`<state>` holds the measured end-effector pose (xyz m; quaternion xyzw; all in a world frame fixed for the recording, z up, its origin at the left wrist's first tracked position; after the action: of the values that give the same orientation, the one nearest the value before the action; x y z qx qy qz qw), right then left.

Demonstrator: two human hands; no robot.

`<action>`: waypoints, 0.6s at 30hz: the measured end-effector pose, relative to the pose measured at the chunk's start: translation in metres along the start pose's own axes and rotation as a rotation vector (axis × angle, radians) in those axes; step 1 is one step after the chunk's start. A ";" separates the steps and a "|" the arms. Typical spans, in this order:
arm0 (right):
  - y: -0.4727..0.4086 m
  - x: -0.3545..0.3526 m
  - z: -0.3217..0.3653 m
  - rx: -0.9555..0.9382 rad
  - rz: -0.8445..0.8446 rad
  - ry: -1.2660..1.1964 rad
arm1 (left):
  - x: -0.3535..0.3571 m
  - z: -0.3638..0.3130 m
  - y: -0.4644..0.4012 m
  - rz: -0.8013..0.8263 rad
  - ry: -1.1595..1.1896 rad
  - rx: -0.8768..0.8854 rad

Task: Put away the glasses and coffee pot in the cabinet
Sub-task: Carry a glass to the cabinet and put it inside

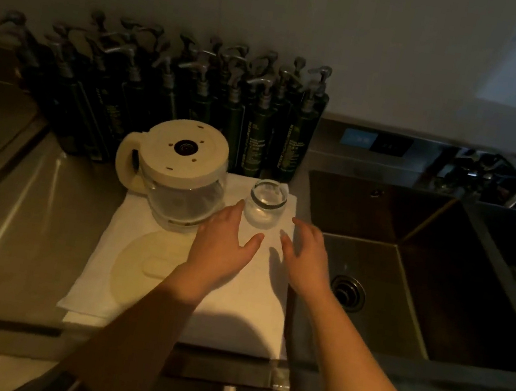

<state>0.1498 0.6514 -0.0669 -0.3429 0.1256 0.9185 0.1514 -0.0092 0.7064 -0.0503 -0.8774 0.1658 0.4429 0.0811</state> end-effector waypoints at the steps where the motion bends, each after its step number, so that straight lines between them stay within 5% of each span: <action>1: -0.007 -0.003 -0.001 -0.007 0.002 -0.009 | 0.003 -0.002 -0.004 -0.004 0.004 0.008; 9: -0.053 -0.001 0.002 -0.061 0.071 -0.095 | 0.034 -0.002 -0.050 0.097 0.024 0.007; 18: -0.096 0.027 0.005 0.018 0.193 -0.320 | 0.040 0.004 -0.088 0.005 0.058 0.103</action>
<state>0.1624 0.7467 -0.0935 -0.1772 0.1407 0.9705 0.0836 0.0413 0.7807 -0.0855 -0.8840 0.1929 0.4085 0.1203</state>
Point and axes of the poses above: each hand's wrist, its own y-axis away from the middle knuckle, its own x-axis out of the palm, z = x × y, the point moved 6 cm from there along -y, towards the middle knuckle, and after that the axes turned 5 degrees about z, right-handed, at the moved point
